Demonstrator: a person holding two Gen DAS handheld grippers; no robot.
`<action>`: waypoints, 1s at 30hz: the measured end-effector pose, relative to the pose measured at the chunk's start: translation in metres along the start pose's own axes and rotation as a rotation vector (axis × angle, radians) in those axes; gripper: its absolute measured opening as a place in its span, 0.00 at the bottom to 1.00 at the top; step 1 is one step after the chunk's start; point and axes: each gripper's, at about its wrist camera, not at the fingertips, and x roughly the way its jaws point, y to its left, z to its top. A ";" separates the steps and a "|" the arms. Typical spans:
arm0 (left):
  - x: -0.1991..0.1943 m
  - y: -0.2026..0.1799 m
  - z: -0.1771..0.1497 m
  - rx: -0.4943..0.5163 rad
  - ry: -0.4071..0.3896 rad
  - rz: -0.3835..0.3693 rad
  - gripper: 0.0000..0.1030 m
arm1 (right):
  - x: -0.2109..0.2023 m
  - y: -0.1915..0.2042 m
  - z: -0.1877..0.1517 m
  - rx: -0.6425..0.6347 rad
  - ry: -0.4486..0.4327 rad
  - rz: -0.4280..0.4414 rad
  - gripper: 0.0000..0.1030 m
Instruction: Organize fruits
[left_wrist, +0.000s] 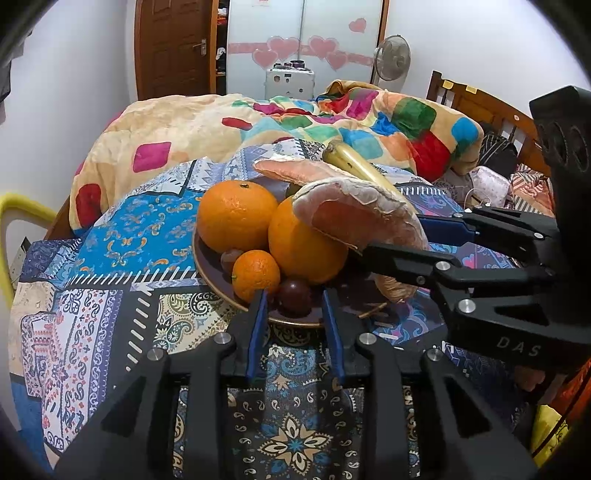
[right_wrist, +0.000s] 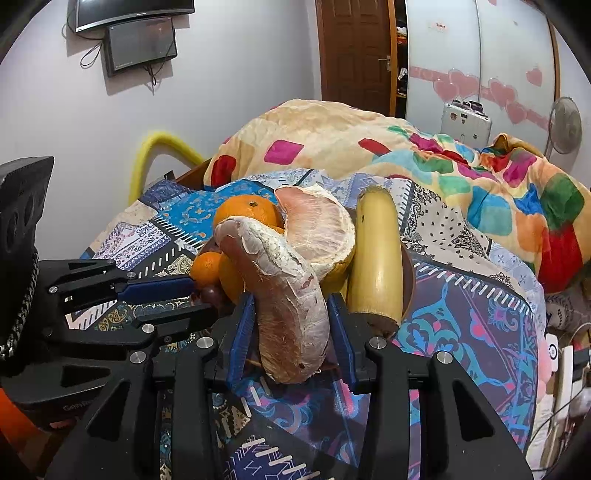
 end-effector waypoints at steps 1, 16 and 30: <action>0.000 0.000 0.000 -0.002 0.001 -0.001 0.29 | 0.000 -0.001 0.000 0.002 0.001 0.001 0.36; -0.065 -0.007 -0.001 -0.034 -0.103 0.008 0.29 | -0.058 0.004 -0.004 0.010 -0.077 -0.033 0.37; -0.250 -0.059 -0.021 0.015 -0.468 0.087 0.35 | -0.239 0.057 -0.018 0.001 -0.486 -0.135 0.49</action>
